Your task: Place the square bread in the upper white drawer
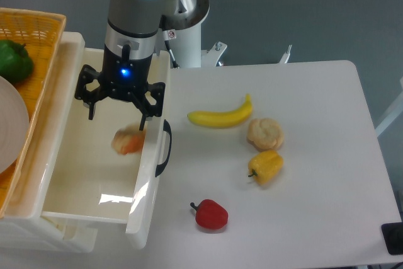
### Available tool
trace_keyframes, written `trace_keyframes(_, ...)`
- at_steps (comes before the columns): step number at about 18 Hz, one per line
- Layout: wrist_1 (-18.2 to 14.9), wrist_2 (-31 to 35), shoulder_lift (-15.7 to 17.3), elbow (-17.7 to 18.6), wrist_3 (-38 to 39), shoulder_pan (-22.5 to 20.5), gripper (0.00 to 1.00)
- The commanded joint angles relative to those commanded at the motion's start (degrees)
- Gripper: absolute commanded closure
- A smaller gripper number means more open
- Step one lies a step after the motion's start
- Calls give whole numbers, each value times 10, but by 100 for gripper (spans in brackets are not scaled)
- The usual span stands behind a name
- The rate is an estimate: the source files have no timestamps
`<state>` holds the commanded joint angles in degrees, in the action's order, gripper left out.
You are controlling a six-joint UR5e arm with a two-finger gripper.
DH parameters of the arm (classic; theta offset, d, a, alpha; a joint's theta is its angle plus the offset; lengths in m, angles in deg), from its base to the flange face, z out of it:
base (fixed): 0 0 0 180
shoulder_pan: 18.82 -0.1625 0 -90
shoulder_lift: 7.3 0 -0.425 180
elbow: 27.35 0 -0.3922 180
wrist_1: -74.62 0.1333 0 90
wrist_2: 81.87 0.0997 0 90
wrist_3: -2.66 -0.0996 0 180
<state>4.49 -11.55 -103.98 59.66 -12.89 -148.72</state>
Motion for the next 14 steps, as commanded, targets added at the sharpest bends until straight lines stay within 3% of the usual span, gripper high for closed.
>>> trace_keyframes(8,1,4,-2,0,-4,-54,0)
trace_keyframes(11,-2,4,0,0,-34,-87,0)
trace_keyframes(14,-5,45,0,-1,-78,-106,0)
